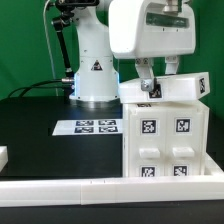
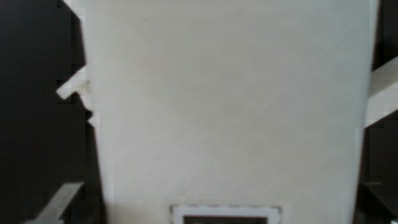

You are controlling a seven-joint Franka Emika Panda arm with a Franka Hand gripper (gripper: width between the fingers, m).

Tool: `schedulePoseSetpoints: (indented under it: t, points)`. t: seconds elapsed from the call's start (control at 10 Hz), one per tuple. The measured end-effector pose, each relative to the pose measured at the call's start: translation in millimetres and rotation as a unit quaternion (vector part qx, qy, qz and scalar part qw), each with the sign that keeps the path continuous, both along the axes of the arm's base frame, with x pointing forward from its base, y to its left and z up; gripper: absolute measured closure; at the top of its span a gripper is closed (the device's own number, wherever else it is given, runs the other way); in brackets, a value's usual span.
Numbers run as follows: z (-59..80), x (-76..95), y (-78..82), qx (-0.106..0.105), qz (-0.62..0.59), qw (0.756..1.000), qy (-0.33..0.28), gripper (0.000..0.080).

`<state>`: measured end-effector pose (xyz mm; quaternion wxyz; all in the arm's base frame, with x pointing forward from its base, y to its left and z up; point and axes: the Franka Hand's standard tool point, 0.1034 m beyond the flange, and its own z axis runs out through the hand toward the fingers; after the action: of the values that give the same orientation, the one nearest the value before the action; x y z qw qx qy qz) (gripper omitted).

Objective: Assemble cabinet

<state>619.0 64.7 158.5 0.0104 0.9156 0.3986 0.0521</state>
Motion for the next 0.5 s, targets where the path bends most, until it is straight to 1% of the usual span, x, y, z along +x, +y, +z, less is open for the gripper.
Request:
schedulePoseSetpoints:
  t: [0.3, 0.4, 0.5]
  points:
    - [-0.3, -0.4, 1.0, 0.013, -0.12, 0.993, 0.003, 0.0239]
    - [-0.9, -1.5, 2.7, 0.018, -0.166, 0.986, -0.002, 0.0239]
    - [-1.7, -4.6, 4.6, 0.026, -0.235, 0.972, 0.001, 0.0239]
